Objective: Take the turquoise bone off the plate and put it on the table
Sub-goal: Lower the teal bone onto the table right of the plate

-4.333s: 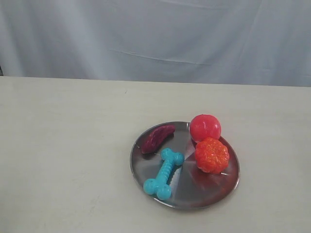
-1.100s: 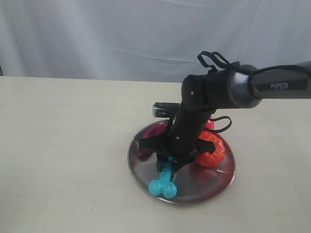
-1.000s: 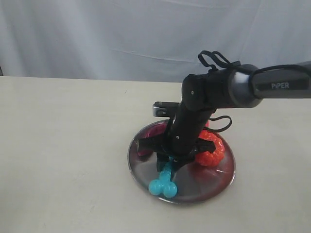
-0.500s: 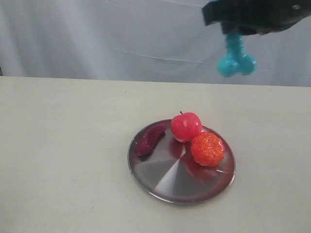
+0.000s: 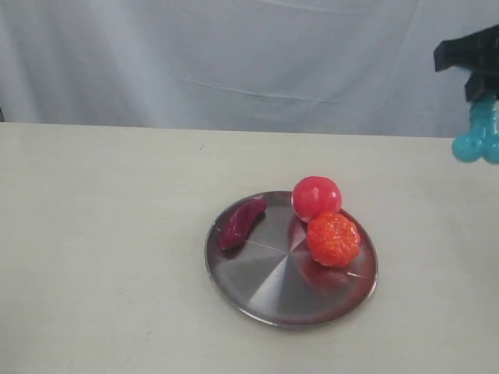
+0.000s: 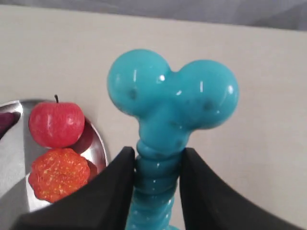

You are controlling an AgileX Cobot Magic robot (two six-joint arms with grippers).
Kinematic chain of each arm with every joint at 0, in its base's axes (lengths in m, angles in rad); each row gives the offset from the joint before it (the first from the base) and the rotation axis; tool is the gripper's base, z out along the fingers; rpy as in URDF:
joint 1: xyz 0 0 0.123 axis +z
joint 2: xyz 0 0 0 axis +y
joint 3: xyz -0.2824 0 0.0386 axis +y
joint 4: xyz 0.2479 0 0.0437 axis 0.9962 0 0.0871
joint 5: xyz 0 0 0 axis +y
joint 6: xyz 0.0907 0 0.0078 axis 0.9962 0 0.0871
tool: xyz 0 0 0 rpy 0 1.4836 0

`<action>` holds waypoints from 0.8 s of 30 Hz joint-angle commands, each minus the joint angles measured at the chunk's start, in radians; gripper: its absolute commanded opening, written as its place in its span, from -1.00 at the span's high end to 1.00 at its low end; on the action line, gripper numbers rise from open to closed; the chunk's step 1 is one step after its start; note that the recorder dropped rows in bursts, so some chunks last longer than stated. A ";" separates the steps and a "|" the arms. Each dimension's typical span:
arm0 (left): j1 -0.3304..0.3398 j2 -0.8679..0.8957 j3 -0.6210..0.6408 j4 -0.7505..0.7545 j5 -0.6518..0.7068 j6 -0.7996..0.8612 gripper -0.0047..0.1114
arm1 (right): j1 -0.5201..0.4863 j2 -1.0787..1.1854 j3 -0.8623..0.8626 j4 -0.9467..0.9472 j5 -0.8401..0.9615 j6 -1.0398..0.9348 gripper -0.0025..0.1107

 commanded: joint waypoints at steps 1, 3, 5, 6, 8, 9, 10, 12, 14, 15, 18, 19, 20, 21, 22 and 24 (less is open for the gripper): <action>-0.008 -0.001 0.003 -0.001 -0.005 -0.004 0.92 | -0.036 0.126 0.005 0.067 -0.012 -0.058 0.96; -0.008 -0.001 0.003 -0.001 -0.005 -0.004 0.92 | -0.036 0.172 0.027 0.065 -0.053 -0.058 0.96; -0.008 -0.001 0.003 -0.001 -0.005 -0.004 0.92 | -0.036 0.214 0.060 0.065 -0.115 -0.054 0.96; -0.008 -0.001 0.003 -0.001 -0.005 -0.004 0.92 | -0.036 0.234 0.080 0.065 -0.151 -0.054 0.96; -0.008 -0.001 0.003 -0.001 -0.005 -0.004 0.92 | -0.036 0.269 0.114 0.065 -0.211 -0.047 0.96; -0.008 -0.001 0.003 -0.001 -0.005 -0.004 0.92 | -0.036 0.291 0.125 0.069 -0.230 -0.047 0.96; -0.008 -0.001 0.003 -0.001 -0.005 -0.004 0.92 | -0.036 0.313 0.132 0.068 -0.241 -0.047 0.96; -0.008 -0.001 0.003 -0.001 -0.005 -0.004 0.92 | -0.036 0.353 0.139 0.068 -0.253 -0.047 0.96; -0.008 -0.001 0.003 -0.001 -0.005 -0.004 0.92 | -0.036 0.400 0.139 0.068 -0.256 -0.047 0.96; -0.008 -0.001 0.003 -0.001 -0.005 -0.004 0.92 | -0.036 0.421 0.139 0.068 -0.263 -0.047 0.96; -0.008 -0.001 0.003 -0.001 -0.005 -0.004 0.92 | -0.036 0.469 0.139 0.068 -0.292 -0.031 0.96; -0.008 -0.001 0.003 -0.001 -0.005 -0.004 0.92 | -0.036 0.479 0.139 0.068 -0.302 -0.028 0.96; -0.008 -0.001 0.003 -0.001 -0.005 -0.004 0.92 | -0.036 0.488 0.139 0.068 -0.308 -0.028 0.96; -0.008 -0.001 0.003 -0.001 -0.005 -0.004 0.92 | -0.036 0.501 0.139 0.068 -0.314 -0.028 0.96; -0.008 -0.001 0.003 -0.001 -0.005 -0.004 0.92 | -0.036 0.510 0.139 0.068 -0.314 -0.028 0.96; -0.008 -0.001 0.003 -0.001 -0.005 -0.004 0.92 | -0.036 0.531 0.139 0.068 -0.317 -0.028 0.96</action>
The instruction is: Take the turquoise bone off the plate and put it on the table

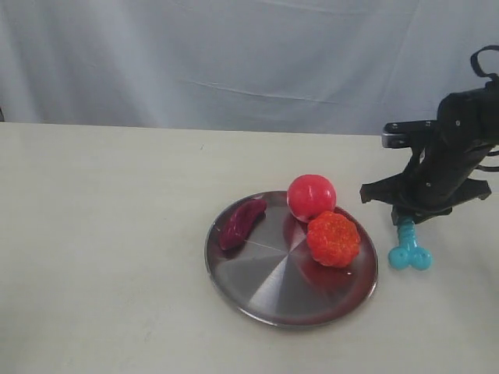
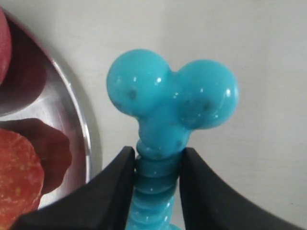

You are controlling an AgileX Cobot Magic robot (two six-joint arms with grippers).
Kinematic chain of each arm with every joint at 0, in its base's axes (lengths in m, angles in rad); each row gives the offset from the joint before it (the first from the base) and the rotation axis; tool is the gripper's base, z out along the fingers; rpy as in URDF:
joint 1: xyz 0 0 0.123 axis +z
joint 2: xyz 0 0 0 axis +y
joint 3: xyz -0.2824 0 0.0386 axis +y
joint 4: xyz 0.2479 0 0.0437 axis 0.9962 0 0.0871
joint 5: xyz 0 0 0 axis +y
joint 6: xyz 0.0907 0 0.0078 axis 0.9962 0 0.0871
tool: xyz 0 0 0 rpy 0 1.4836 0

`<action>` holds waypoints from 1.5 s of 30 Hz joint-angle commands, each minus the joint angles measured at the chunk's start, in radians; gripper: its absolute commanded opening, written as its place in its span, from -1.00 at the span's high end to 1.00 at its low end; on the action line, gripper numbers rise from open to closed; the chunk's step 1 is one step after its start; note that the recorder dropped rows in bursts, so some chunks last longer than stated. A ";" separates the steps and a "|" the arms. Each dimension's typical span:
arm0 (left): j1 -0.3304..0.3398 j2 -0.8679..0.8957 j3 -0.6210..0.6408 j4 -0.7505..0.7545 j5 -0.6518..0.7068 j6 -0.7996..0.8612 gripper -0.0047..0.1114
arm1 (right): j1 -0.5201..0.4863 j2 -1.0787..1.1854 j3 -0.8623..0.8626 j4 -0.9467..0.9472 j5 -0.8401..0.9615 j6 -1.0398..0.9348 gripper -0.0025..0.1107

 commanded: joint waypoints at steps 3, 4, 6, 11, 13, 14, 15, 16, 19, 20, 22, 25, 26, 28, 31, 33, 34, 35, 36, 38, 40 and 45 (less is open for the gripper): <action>-0.008 -0.001 0.003 -0.001 -0.005 -0.004 0.92 | -0.007 0.057 -0.001 -0.003 -0.023 0.012 0.96; -0.008 -0.001 0.003 -0.001 -0.005 -0.004 0.92 | -0.007 0.064 -0.001 -0.003 -0.023 0.012 0.96; -0.008 -0.001 0.003 -0.001 -0.005 -0.004 0.92 | -0.007 0.078 -0.001 -0.003 -0.028 0.012 0.96; -0.008 -0.001 0.003 -0.001 -0.005 -0.004 0.92 | -0.007 0.082 -0.001 -0.003 -0.043 0.030 0.95; -0.008 -0.001 0.003 -0.001 -0.005 -0.004 0.92 | -0.007 0.078 -0.001 -0.003 -0.045 0.030 0.82; -0.008 -0.001 0.003 -0.001 -0.005 -0.004 0.92 | -0.007 0.076 -0.001 -0.003 -0.045 0.030 0.69; -0.008 -0.001 0.003 -0.001 -0.005 -0.004 0.92 | -0.007 0.074 -0.001 -0.003 -0.045 0.030 0.54; -0.008 -0.001 0.003 -0.001 -0.005 -0.004 0.92 | -0.007 0.073 -0.001 -0.003 -0.045 0.030 0.38; -0.008 -0.001 0.003 -0.001 -0.005 -0.004 0.92 | -0.007 0.063 -0.001 -0.003 -0.035 0.030 0.01; -0.008 -0.001 0.003 -0.001 -0.005 -0.004 0.92 | -0.007 0.058 -0.001 -0.006 -0.029 0.030 -0.02; -0.008 -0.001 0.003 -0.001 -0.005 -0.004 0.92 | -0.007 0.038 -0.001 -0.006 -0.009 0.030 0.02; -0.008 -0.001 0.003 -0.001 -0.005 -0.004 0.92 | -0.007 -0.026 -0.001 -0.011 0.018 0.030 0.22; -0.008 -0.001 0.003 -0.001 -0.005 -0.004 0.92 | -0.007 -0.051 -0.001 -0.014 0.025 0.030 0.33; -0.008 -0.001 0.003 -0.001 -0.005 -0.004 0.92 | -0.007 -0.128 -0.001 -0.014 0.032 0.030 0.57; -0.008 -0.001 0.003 -0.001 -0.005 -0.004 0.92 | -0.004 -0.262 -0.001 -0.021 0.028 0.028 0.91; -0.008 -0.001 0.003 -0.001 -0.005 -0.004 0.92 | -0.001 -0.373 -0.001 -0.035 0.014 0.026 0.96; -0.008 -0.001 0.003 -0.001 -0.005 -0.004 0.92 | 0.007 -0.479 -0.001 -0.054 -0.009 0.020 0.96; -0.008 -0.001 0.003 -0.001 -0.005 -0.004 0.92 | 0.013 -0.538 -0.001 -0.069 -0.021 0.020 0.96; -0.008 -0.001 0.003 -0.001 -0.005 -0.004 0.92 | 0.033 -0.644 -0.001 -0.112 -0.040 0.020 0.96; -0.008 -0.001 0.003 -0.001 -0.005 -0.004 0.92 | 0.065 -0.813 -0.001 -0.169 -0.077 0.020 0.96; -0.008 -0.001 0.003 -0.001 -0.005 -0.004 0.92 | 0.080 -0.967 -0.001 -0.170 -0.134 0.020 0.96; -0.008 -0.001 0.003 -0.001 -0.005 -0.004 0.92 | 0.080 -1.251 -0.001 -0.163 -0.106 0.022 0.96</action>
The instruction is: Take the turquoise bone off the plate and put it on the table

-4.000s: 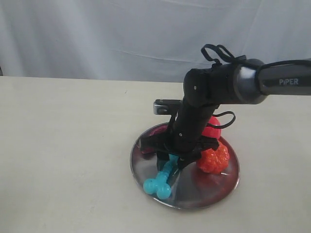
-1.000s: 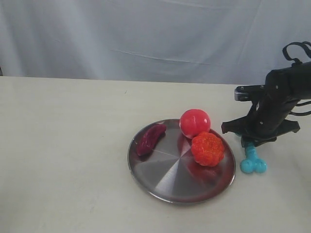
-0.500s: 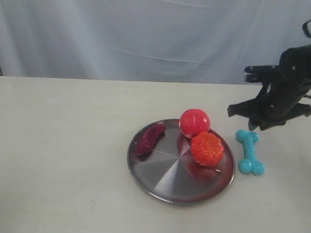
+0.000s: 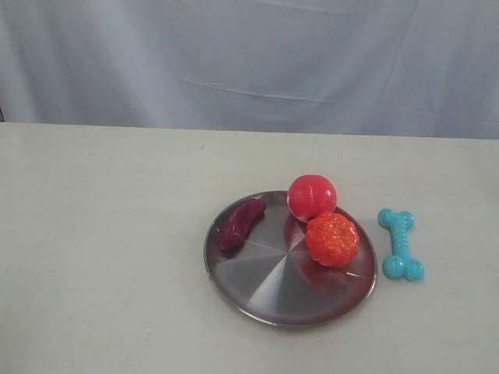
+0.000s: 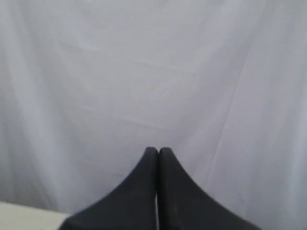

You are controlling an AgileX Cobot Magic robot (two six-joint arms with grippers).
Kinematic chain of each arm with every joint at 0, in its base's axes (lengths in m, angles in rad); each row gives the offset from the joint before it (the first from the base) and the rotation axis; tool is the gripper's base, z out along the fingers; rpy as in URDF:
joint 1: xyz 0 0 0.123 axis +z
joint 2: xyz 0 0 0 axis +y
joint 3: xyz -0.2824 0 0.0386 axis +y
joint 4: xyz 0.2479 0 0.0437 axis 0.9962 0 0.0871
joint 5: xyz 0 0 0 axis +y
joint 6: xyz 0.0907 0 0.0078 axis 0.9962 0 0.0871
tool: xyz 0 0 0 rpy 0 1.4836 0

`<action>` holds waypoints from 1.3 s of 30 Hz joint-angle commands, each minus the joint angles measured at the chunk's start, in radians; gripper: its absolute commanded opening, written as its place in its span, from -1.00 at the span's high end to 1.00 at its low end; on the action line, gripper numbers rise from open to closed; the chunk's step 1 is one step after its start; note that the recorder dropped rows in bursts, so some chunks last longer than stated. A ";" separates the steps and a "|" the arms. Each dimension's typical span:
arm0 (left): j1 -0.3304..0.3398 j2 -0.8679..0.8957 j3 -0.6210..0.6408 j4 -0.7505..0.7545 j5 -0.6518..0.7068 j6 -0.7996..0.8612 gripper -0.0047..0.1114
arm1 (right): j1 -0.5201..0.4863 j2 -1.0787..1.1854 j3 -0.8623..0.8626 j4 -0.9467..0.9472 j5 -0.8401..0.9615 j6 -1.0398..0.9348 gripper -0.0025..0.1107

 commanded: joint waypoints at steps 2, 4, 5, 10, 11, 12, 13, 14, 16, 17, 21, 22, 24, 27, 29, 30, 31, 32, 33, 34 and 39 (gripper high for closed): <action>-0.008 -0.001 0.003 -0.001 -0.005 -0.004 0.92 | 0.002 -0.223 0.000 -0.005 0.113 -0.006 0.96; -0.008 -0.001 0.003 -0.001 -0.005 -0.004 0.92 | 0.002 -0.281 0.000 -0.007 0.159 -0.006 0.96; -0.008 -0.001 0.003 -0.001 -0.005 -0.004 0.92 | 0.002 -0.296 0.000 -0.010 0.161 -0.006 0.96; -0.008 -0.001 0.003 -0.001 -0.005 -0.004 0.92 | 0.002 -0.356 0.000 -0.010 0.167 -0.006 0.96; -0.008 -0.001 0.003 -0.001 -0.005 -0.004 0.92 | 0.002 -0.367 0.000 -0.010 0.167 -0.006 0.96; -0.008 -0.001 0.003 -0.001 -0.005 -0.004 0.92 | 0.002 -0.380 0.000 -0.010 0.167 -0.006 0.96; -0.008 -0.001 0.003 -0.001 -0.005 -0.004 0.92 | 0.002 -0.389 0.000 -0.010 0.167 -0.006 0.96; -0.008 -0.001 0.003 -0.001 -0.005 -0.004 0.92 | 0.002 -0.400 0.000 -0.010 0.167 -0.006 0.96; -0.008 -0.001 0.003 -0.001 -0.005 -0.004 0.92 | 0.002 -0.421 0.000 -0.010 0.167 -0.006 0.96; -0.008 -0.001 0.003 -0.001 -0.005 -0.004 0.92 | 0.002 -0.429 0.000 -0.010 0.167 -0.006 0.96; -0.008 -0.001 0.003 -0.001 -0.005 -0.004 0.92 | 0.002 -0.467 0.000 -0.010 0.167 0.002 0.96; -0.008 -0.001 0.003 -0.001 -0.005 -0.004 0.92 | 0.002 -0.474 0.000 -0.010 0.167 0.010 0.96; -0.008 -0.001 0.003 -0.001 -0.005 -0.004 0.92 | 0.002 -0.491 0.000 -0.010 0.167 0.010 0.96; -0.008 -0.001 0.003 -0.001 -0.005 -0.004 0.92 | 0.002 -0.512 0.000 -0.010 0.167 0.010 0.96; -0.008 -0.001 0.003 -0.001 -0.005 -0.004 0.92 | 0.002 -0.523 0.000 -0.010 0.167 0.010 0.96; -0.008 -0.001 0.003 -0.001 -0.005 -0.004 0.92 | 0.002 -0.529 0.000 -0.010 0.167 0.010 0.96; -0.008 -0.001 0.003 -0.001 -0.005 -0.004 0.92 | 0.002 -0.532 0.000 -0.010 0.167 0.010 0.96; -0.008 -0.001 0.003 -0.001 -0.005 -0.004 0.92 | 0.002 -0.539 0.000 -0.010 0.167 0.010 0.96; -0.008 -0.001 0.003 -0.001 -0.005 -0.004 0.92 | 0.002 -0.543 0.000 -0.010 0.167 0.010 0.96; -0.008 -0.001 0.003 -0.001 -0.005 -0.004 0.92 | 0.002 -0.549 0.000 -0.010 0.167 0.010 0.96; -0.008 -0.001 0.003 -0.001 -0.005 -0.004 0.92 | -0.019 -0.628 0.000 -0.010 0.170 0.010 0.96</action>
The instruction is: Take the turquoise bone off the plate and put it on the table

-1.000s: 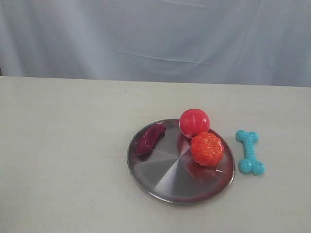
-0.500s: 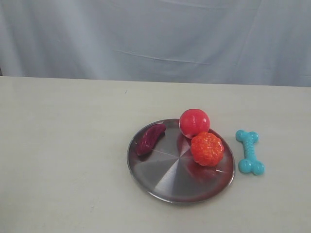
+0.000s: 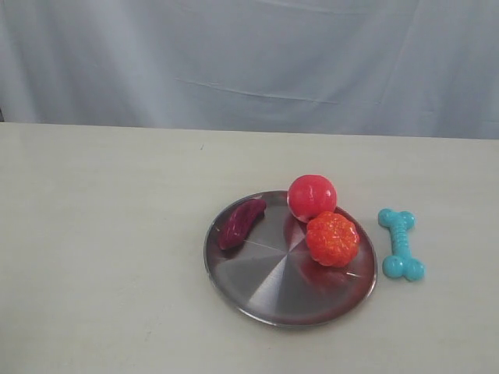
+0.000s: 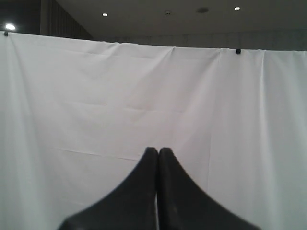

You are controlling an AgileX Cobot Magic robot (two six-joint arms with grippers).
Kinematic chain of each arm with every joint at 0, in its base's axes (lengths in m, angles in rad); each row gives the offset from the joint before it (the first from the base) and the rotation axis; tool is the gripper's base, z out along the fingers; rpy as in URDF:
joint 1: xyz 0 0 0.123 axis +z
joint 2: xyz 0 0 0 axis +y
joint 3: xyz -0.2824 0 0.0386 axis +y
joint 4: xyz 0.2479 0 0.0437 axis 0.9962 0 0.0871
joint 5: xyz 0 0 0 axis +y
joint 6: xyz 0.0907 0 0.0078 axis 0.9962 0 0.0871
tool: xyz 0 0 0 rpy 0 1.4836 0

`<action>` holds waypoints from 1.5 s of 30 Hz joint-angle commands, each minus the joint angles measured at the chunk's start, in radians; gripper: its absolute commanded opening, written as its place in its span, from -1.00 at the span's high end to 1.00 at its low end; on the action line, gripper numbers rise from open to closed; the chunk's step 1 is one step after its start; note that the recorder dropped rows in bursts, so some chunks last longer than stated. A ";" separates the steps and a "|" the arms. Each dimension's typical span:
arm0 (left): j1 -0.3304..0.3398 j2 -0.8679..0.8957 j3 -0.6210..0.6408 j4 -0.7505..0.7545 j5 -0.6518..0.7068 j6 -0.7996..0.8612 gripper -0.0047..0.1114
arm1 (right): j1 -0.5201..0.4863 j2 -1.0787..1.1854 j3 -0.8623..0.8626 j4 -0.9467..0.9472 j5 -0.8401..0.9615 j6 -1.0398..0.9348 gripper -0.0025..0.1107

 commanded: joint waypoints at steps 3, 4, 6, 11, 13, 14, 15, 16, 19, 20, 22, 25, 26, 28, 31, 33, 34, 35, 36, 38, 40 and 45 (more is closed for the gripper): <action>-0.008 -0.001 0.003 -0.001 -0.005 -0.004 0.92 | -0.052 -0.107 0.011 -0.036 -0.003 0.003 0.96; -0.008 -0.001 0.003 -0.001 -0.005 -0.004 0.92 | -0.063 -0.122 0.021 -0.036 -0.018 0.003 0.96; -0.008 -0.001 0.003 -0.001 -0.005 -0.004 0.92 | -0.080 -0.146 0.059 -0.036 -0.080 0.005 0.96; -0.008 -0.001 0.003 -0.001 -0.005 -0.004 0.92 | -0.089 -0.196 0.232 -0.030 -0.284 0.075 0.96; -0.008 -0.001 0.003 -0.001 -0.005 -0.004 0.92 | -0.089 -0.213 0.327 -0.030 -0.334 0.082 0.96; -0.008 -0.001 0.003 -0.001 -0.005 -0.004 0.92 | -0.089 -0.219 0.378 -0.030 -0.355 0.082 0.96; -0.008 -0.001 0.003 -0.001 -0.005 -0.004 0.92 | -0.089 -0.228 0.431 -0.030 -0.377 0.085 0.96; -0.008 -0.001 0.003 -0.001 -0.005 -0.004 0.92 | -0.089 -0.233 0.474 -0.030 -0.397 0.089 0.96; -0.008 -0.001 0.003 -0.001 -0.005 -0.004 0.92 | -0.089 -0.242 0.626 -0.030 -0.452 0.101 0.96; -0.008 -0.001 0.003 -0.001 -0.005 -0.004 0.92 | -0.089 -0.242 0.680 -0.030 -0.471 0.109 0.96; -0.008 -0.001 0.003 -0.001 -0.005 -0.004 0.92 | -0.089 -0.242 0.784 -0.030 -0.504 0.120 0.96; -0.008 -0.001 0.003 -0.001 -0.005 -0.004 0.92 | -0.089 -0.242 0.922 -0.030 -0.570 0.146 0.96; -0.008 -0.001 0.003 -0.001 -0.005 -0.004 0.92 | -0.089 -0.242 0.966 -0.030 -0.600 0.154 0.96; -0.008 -0.001 0.003 -0.001 -0.005 -0.004 0.92 | -0.089 -0.242 1.034 -0.030 -0.643 0.160 0.96; -0.008 -0.001 0.003 -0.001 -0.005 -0.004 0.92 | -0.089 -0.242 1.111 -0.030 -0.656 0.160 0.96; -0.008 -0.001 0.003 -0.001 -0.005 -0.004 0.92 | -0.089 -0.242 1.148 -0.030 -0.654 0.160 0.96; -0.008 -0.001 0.003 -0.001 -0.005 -0.004 0.92 | -0.089 -0.242 1.165 -0.032 -0.654 0.160 0.96; -0.008 -0.001 0.003 -0.001 -0.005 -0.004 0.92 | -0.089 -0.242 1.178 -0.032 -0.654 0.160 0.96; -0.008 -0.001 0.003 -0.001 -0.005 -0.004 0.92 | -0.089 -0.242 1.193 -0.032 -0.654 0.160 0.96; -0.008 -0.001 0.003 -0.001 -0.005 -0.004 0.92 | -0.089 -0.242 1.223 -0.032 -0.654 0.160 0.96; -0.008 -0.001 0.003 -0.001 -0.005 -0.004 0.92 | -0.089 -0.242 1.231 -0.032 -0.654 0.160 0.96; -0.008 -0.001 0.003 -0.001 -0.005 -0.004 0.92 | -0.089 -0.242 1.231 -0.032 -0.610 0.157 0.96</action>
